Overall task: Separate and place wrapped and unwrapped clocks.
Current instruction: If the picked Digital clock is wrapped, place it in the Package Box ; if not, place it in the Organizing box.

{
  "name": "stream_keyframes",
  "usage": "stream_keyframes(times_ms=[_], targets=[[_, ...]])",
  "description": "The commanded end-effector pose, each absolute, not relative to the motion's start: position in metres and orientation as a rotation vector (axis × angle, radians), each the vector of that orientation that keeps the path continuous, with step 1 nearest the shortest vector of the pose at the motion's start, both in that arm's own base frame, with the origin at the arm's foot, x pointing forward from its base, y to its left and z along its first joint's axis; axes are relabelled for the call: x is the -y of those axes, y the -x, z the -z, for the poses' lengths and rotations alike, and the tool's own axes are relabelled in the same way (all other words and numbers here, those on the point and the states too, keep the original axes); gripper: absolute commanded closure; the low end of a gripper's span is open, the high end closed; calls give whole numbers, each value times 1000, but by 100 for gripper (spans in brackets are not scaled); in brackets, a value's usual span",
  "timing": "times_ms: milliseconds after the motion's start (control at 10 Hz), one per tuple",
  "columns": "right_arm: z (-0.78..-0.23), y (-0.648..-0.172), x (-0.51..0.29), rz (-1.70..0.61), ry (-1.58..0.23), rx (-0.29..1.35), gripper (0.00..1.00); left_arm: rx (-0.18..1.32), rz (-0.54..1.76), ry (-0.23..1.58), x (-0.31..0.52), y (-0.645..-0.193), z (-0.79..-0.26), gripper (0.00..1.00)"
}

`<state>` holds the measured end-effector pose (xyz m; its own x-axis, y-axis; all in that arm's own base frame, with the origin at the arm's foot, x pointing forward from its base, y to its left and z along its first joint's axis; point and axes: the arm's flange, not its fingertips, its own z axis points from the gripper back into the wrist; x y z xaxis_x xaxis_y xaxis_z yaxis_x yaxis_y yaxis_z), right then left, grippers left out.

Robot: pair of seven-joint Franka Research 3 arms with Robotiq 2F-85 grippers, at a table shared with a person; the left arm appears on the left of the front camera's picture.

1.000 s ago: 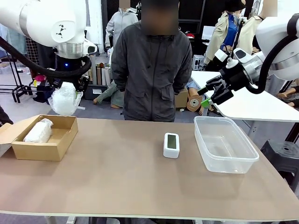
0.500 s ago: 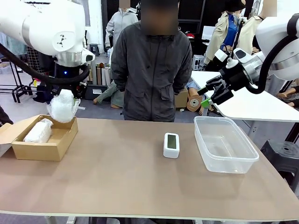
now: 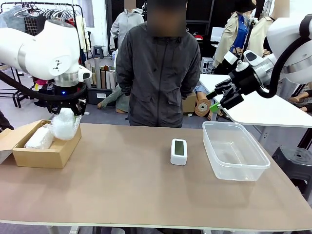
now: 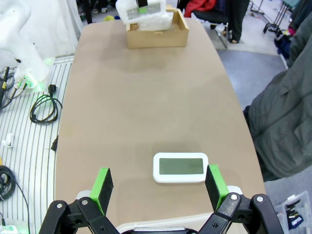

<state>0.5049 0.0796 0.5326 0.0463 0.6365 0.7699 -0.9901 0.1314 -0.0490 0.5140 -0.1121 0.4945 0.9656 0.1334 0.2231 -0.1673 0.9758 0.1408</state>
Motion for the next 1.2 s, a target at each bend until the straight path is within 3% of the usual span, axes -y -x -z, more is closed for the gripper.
stream_keyframes(times_ms=[0, 700, 1100], targets=[[-535, -505, -80, -1363, -596, 762, 0, 259, -116, -195, 87, -516, -486, 100], [-535, -505, -80, -1363, -596, 762, 0, 206, -51, -95, 38, -581, -468, 100], [-535, -505, -80, -1363, -596, 762, 0, 189, -53, -106, 40, -572, -462, 100]])
